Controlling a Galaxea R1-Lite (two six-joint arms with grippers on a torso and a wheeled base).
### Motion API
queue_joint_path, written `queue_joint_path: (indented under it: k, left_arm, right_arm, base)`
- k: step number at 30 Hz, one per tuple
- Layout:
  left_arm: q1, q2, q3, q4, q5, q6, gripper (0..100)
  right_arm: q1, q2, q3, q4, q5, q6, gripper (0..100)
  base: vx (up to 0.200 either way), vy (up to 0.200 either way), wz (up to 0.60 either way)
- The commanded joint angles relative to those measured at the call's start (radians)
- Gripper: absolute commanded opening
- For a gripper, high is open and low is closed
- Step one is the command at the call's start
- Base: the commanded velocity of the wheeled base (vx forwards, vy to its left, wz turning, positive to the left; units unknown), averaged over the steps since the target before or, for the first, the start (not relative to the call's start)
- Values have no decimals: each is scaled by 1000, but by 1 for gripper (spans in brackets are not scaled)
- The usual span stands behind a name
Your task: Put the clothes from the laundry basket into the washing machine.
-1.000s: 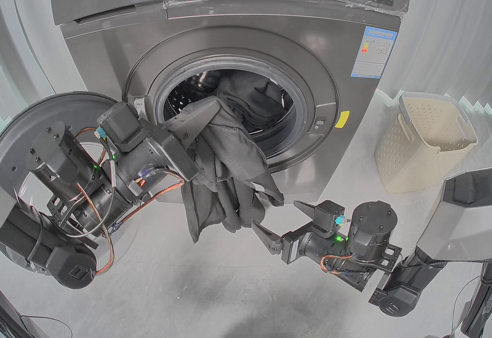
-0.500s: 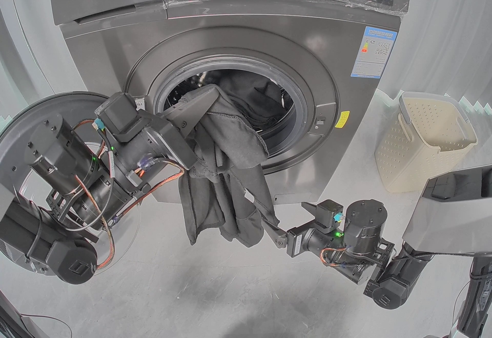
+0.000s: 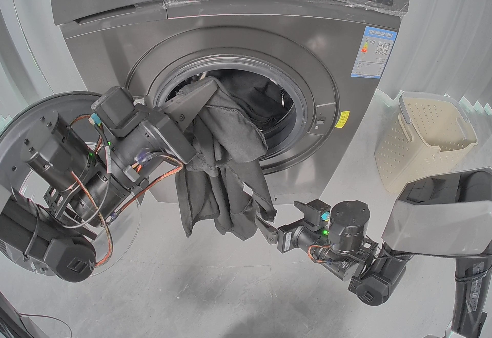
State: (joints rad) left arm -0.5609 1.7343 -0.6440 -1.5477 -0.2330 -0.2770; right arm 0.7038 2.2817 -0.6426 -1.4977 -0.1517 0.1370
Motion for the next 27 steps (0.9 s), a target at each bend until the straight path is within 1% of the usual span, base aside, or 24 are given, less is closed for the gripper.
queue_joint_path:
  k: [1, 2, 5, 7, 11, 12, 13, 16, 20, 21, 24, 27]
  left_arm:
    - [1, -2, 0, 0, 0, -1, 0]
    - [1, -4, -2, 0, 0, -1, 0]
    - [1, -4, -3, 0, 0, -1, 0]
    - [1, -4, -3, 0, 0, -1, 0]
    - [1, -4, -3, 0, 0, -2, 0]
    - [1, -4, -3, 0, 0, -2, 0]
    - [1, -5, -5, 0, 0, -8, 0]
    - [1, -5, -9, -2, 0, -18, 0]
    - [2, -4, -9, 0, 0, -21, 0]
    - [2, -2, -9, 0, 0, -21, 0]
    - [7, 1, -6, 0, 0, -21, 0]
    - [30, 5, -5, 0, 0, -21, 0]
  right_arm:
    - [-6, 47, -40, -1, 1, 1, 100]
    - [-15, 58, -63, -1, 1, 0, 100]
    - [-27, 76, -91, 0, 1, -2, 100]
    - [-52, 99, -117, 0, 8, -4, 100]
    - [-79, 133, -161, 0, 14, -19, 100]
    - [-79, 133, -161, 0, 14, -19, 100]
    - [-81, 147, -186, 0, 14, -20, 100]
    - [-78, 162, -220, 0, 14, -24, 100]
    - [-67, 168, -249, -1, 18, -27, 100]
    - [-66, 168, -255, -3, 20, -27, 0]
    - [-64, 159, -262, -9, 21, -25, 0]
    - [-66, 139, -250, -23, 26, -25, 0]
  base:
    - [0, 0, 0]
    - [0, 0, 0]
    - [0, 0, 0]
    - [0, 0, 0]
    - [0, 0, 0]
    - [0, 0, 0]
    - [0, 0, 0]
    - [0, 0, 0]
    - [0, 0, 0]
    - [0, 0, 0]
    - [0, 0, 0]
    - [0, 0, 0]
